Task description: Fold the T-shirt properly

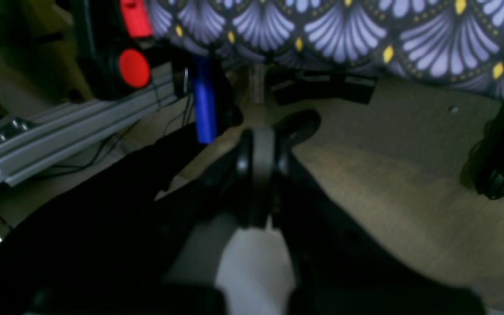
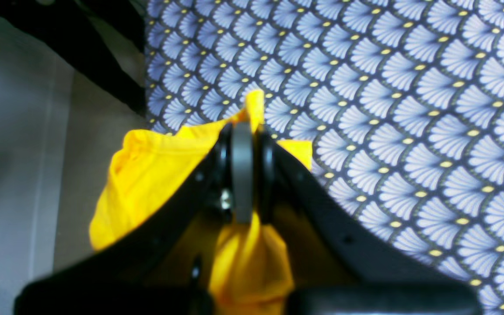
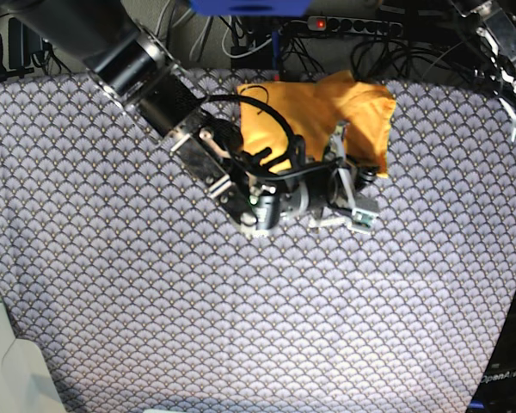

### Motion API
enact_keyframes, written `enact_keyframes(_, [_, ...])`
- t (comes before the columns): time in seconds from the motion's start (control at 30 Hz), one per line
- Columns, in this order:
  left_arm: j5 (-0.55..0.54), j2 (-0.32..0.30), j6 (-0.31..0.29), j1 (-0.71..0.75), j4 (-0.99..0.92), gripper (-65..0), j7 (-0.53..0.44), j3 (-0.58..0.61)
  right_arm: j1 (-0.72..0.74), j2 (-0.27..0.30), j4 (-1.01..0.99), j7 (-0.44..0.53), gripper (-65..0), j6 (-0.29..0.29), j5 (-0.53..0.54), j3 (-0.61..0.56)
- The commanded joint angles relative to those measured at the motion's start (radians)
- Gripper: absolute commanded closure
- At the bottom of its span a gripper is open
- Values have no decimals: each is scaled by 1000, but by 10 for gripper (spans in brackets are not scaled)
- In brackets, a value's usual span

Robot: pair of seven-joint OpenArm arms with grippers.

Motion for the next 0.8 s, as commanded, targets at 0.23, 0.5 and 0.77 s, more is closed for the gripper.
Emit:
enact_keyframes(0.23, [14,-17,5,-3,18,0,-3,-3,59,-15,-90,35,0,-1,26,27])
enact_keyframes(0.5, [13,-17,5,-3,18,0,-3,0,39,-25,-96,35,0,-1,26,30])
enact_keyframes(0.77, [14,-15,5,-3,18,0,-3,-4,5,-45,-102,36,0,-1,25,21])
